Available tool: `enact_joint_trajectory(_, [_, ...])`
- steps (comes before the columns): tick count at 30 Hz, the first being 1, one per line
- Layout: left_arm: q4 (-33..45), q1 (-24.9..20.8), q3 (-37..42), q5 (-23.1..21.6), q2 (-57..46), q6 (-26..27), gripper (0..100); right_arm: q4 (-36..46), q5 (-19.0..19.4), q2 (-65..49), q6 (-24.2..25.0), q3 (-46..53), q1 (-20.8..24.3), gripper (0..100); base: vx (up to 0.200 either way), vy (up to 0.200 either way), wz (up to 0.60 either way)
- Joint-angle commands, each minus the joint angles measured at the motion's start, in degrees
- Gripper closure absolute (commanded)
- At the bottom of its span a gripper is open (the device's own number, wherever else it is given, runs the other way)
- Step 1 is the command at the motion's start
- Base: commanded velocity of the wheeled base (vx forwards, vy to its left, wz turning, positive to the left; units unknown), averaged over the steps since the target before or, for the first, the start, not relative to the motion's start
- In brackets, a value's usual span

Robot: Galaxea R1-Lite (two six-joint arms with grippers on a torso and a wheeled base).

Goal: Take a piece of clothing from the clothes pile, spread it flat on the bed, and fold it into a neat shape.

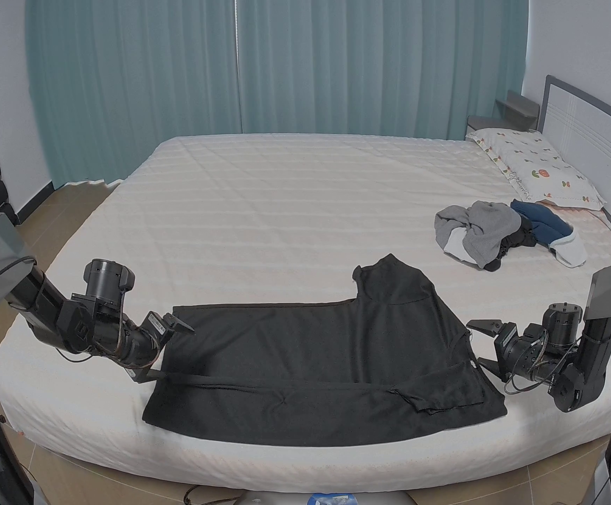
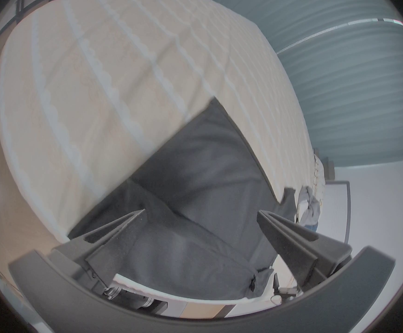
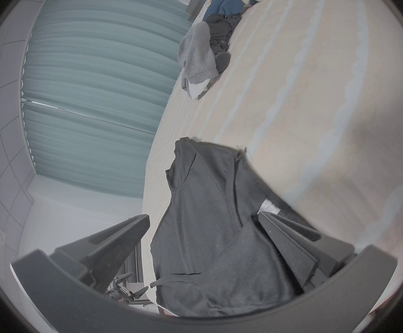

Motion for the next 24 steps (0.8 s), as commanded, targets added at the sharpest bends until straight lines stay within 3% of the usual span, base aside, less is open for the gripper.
enact_joint_trajectory(1, [0.23, -1.21, 0.63, 0.1, -1.63, 0.31, 0, -0.14, 0.01, 0.08, 0.02, 0.37, -0.03, 0, 0.0, 0.0, 0.0])
enact_joint_trajectory(5, [0.32, -2.18, 1.86, 0.71, -2.07, 1.37, 0, -0.14, -0.08, 0.08, -0.07, 0.37, -0.03, 0, 0.0, 0.0, 0.0])
enact_joint_trajectory(10, [0.93, -4.03, 6.61, 1.24, -3.47, 9.63, 0, -0.58, -0.17, 0.69, -0.42, 0.37, 0.32, 0, 0.0, 0.0, 0.0])
enact_joint_trajectory(19, [1.64, -4.9, 7.22, 5.99, -0.66, 12.62, 0, -5.15, -0.26, 2.54, -0.59, 1.95, 0.59, 0, 0.0, 0.0, 0.0])
enact_joint_trajectory(24, [1.46, -4.9, 6.7, 6.25, 1.27, 12.62, 0, -5.15, -0.26, 2.54, -0.68, 1.95, 0.68, 0, 0.0, 0.0, 0.0])
